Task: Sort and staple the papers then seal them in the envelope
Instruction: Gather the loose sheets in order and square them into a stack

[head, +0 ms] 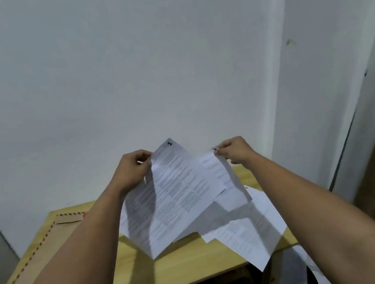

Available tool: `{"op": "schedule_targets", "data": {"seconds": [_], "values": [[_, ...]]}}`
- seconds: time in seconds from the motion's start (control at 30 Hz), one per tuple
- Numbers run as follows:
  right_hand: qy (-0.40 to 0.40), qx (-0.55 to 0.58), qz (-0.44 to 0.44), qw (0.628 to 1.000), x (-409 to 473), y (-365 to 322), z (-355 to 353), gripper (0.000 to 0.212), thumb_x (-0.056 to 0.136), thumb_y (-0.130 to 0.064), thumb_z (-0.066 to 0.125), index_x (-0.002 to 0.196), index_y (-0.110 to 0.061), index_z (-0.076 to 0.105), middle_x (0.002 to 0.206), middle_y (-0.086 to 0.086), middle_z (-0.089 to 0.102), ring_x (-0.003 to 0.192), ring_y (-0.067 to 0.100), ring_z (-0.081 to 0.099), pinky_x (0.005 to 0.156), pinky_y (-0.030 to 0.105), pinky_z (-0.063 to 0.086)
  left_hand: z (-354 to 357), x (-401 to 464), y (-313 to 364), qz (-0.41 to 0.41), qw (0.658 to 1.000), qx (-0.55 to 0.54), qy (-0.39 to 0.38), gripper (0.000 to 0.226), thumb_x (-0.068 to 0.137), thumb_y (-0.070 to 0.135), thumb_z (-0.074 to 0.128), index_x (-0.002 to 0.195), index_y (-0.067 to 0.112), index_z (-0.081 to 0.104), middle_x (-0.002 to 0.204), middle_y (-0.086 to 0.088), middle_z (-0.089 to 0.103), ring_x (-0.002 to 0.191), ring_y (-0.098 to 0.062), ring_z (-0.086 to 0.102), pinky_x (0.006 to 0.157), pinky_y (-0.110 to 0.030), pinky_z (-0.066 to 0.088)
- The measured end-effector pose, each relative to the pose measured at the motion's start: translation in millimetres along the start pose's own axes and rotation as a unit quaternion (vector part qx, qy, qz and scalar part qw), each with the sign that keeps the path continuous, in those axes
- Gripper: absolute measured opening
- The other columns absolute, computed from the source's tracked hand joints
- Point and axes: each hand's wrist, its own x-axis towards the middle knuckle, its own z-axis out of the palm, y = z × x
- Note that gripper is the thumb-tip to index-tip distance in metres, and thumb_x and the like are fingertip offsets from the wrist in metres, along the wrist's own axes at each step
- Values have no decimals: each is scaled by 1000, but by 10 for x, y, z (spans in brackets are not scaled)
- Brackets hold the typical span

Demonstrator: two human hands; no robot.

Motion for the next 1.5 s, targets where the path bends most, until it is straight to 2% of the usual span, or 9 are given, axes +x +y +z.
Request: {"op": "schedule_targets", "data": {"seconds": [0.13,0.27,0.37,0.53,0.73,1.07,1.23,1.4,1.5], "values": [[-72,52,-25,996,-37,-337,139,21,90,-23,80,105,-9,78,99,4,73,84,19,66,76,34,50,55,15,129,17,1000,15,-5,16,98,16,62,103,23,76,96,8,75,78,-15,70,67,-26,54],[-133,75,-25,988,-107,-580,293,20,94,-28,75,108,-14,79,100,0,76,87,18,69,78,35,51,163,29,130,20,1000,18,-1,24,95,10,61,110,26,72,98,2,72,74,-15,67,61,-25,54],[-153,110,-17,982,-118,-657,360,18,97,-29,72,109,-18,79,102,-1,77,91,18,70,79,36,53,214,35,102,24,999,20,16,30,96,11,61,116,31,69,99,3,69,81,-16,68,68,-30,56],[-177,152,-36,972,-110,-696,435,23,101,-27,67,113,-11,79,97,0,78,83,15,70,67,24,53,226,37,76,27,999,19,38,34,95,14,60,123,33,66,101,4,69,85,-15,70,71,-31,57],[-209,132,-27,968,-88,-683,450,20,99,-26,69,108,-12,79,92,-1,77,72,11,68,62,23,51,248,60,16,43,997,38,56,38,94,15,61,128,33,65,98,5,69,84,-13,69,79,-32,58],[-185,117,-64,974,-66,-630,464,24,100,-30,68,114,-13,79,99,-3,78,78,6,71,67,19,52,296,84,-25,16,997,12,72,13,97,24,65,99,25,77,91,8,73,74,-7,67,61,-17,52],[-136,125,-93,978,-36,-547,555,17,97,-30,72,108,-19,81,108,-7,79,101,8,70,89,26,52,346,108,-84,8,997,18,74,21,94,18,63,108,28,75,94,10,71,84,-12,69,74,-33,58],[-154,148,-61,975,-83,-566,551,18,99,-25,70,109,-14,80,91,-3,79,72,6,72,60,17,53,351,135,-118,10,997,21,70,23,92,17,63,109,30,73,94,8,70,84,-14,69,74,-34,59],[-158,139,-78,975,-98,-574,573,25,100,-37,68,110,-18,80,99,-6,80,86,8,74,68,17,53,356,138,-114,3,997,28,75,22,93,16,63,106,28,75,93,9,71,83,-9,68,70,-24,53]]}}
